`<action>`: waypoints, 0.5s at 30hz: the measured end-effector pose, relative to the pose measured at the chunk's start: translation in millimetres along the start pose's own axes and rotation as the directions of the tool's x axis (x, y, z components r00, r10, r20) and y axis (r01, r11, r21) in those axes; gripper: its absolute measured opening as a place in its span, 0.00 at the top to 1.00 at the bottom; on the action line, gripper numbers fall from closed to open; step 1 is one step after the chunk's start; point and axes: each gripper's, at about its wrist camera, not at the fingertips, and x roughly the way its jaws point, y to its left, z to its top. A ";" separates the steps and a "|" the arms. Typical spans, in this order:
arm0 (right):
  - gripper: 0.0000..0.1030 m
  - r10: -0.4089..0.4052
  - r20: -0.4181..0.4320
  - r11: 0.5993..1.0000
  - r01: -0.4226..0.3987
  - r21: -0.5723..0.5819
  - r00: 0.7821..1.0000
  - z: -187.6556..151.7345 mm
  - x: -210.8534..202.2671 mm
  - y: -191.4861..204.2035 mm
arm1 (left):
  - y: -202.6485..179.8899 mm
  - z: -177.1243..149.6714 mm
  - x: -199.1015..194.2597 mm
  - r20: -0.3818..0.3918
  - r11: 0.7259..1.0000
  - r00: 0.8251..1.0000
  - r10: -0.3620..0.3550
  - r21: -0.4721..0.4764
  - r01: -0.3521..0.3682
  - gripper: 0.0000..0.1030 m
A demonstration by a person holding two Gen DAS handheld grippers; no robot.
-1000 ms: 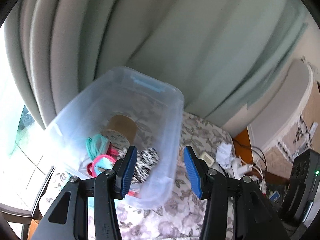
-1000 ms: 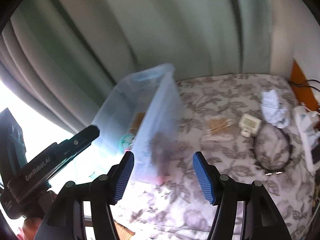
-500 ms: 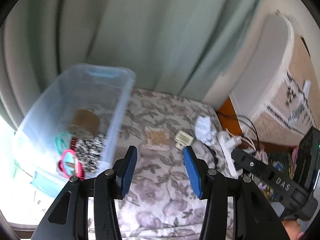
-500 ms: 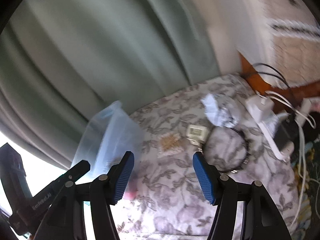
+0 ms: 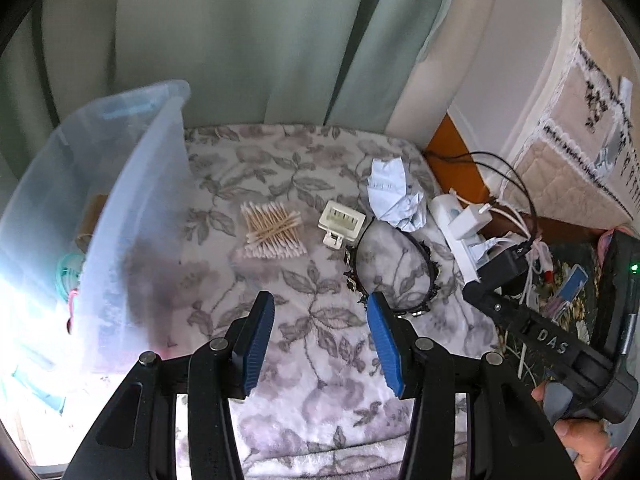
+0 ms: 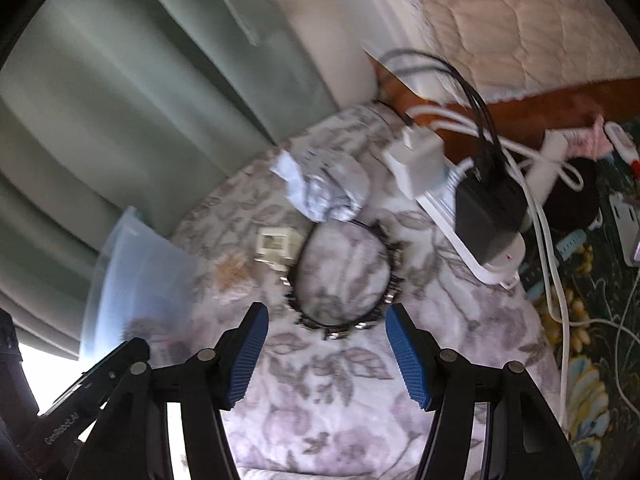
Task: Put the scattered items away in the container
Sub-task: 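Move the left gripper to the white plastic holder while the right gripper approaches the black studded headband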
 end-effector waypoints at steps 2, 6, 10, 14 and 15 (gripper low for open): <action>0.37 -0.027 -0.026 1.000 0.027 0.011 0.999 -1.4 10.8 -7.0 | -0.9 1.8 9.2 -0.014 1.000 1.000 -0.012 0.005 0.012 0.52; 0.37 -0.070 -0.089 0.997 0.072 0.026 0.994 -6.1 34.8 -19.1 | -3.4 5.6 30.2 -0.046 1.000 0.999 -0.025 0.014 0.026 0.52; 0.39 -0.094 -0.129 0.995 0.098 0.027 0.987 -7.5 51.7 -25.1 | -9.7 13.5 52.8 -0.061 0.998 0.997 -0.035 0.046 0.038 0.52; 0.45 -0.111 -0.158 0.993 0.116 0.023 0.981 -7.3 65.5 -30.1 | -16.6 24.0 79.4 -0.082 0.996 0.996 -0.042 0.074 0.049 0.52; 0.46 -0.115 -0.165 0.993 0.120 0.021 0.980 -7.6 68.2 -31.1 | -18.5 26.8 86.0 -0.086 0.995 0.995 -0.042 0.083 0.049 0.52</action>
